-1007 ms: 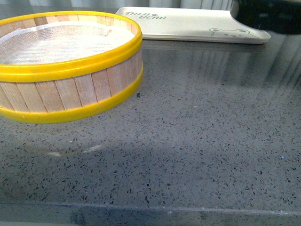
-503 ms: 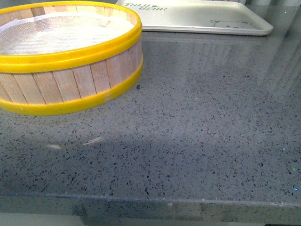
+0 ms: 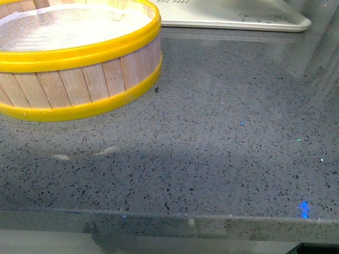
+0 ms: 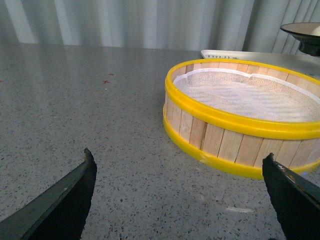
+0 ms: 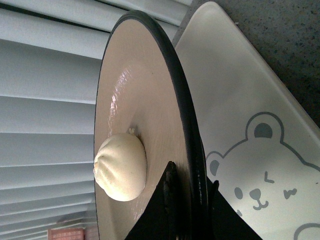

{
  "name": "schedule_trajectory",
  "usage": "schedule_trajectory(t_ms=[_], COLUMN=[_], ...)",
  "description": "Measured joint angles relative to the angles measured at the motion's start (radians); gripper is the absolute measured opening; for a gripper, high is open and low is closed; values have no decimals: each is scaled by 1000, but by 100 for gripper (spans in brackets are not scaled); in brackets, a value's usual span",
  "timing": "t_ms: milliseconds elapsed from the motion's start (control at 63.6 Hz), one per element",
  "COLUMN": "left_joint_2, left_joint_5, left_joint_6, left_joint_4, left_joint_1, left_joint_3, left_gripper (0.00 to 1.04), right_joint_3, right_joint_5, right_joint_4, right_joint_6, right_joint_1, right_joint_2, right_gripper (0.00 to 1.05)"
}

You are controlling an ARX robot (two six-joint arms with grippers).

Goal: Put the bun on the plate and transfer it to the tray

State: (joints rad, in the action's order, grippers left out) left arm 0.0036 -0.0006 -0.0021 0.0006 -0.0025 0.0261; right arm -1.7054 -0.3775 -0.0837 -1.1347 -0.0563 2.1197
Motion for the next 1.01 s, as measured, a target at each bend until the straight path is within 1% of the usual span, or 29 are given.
schedule_trajectory(t_ms=[157,425,755,944,976,1007], left_joint_2=[0,0,0,0,0,0], left_joint_5=[0,0,0,0,0,0], left_joint_6=[0,0,0,0,0,0], left_joint_4=[0,0,0,0,0,0], left_joint_1=[0,0,0,0,0,0], left_joint_3=[0,0,0,0,0,0], left_gripper=[98,98,98,98,98,98], right_joint_3=[-10,-95,-105,-142,-143,-145], right_joint_5=[13,8,9,2,1,2], right_joint_4=[15,63,70,98,99,99], right_joint_6=[2,7,9,10,13,13], right_joint_1=[1,6,33,29,28,27], right_joint_2=[8,104,132,152,153,154], right_gripper=[3,3,3,3,5,10])
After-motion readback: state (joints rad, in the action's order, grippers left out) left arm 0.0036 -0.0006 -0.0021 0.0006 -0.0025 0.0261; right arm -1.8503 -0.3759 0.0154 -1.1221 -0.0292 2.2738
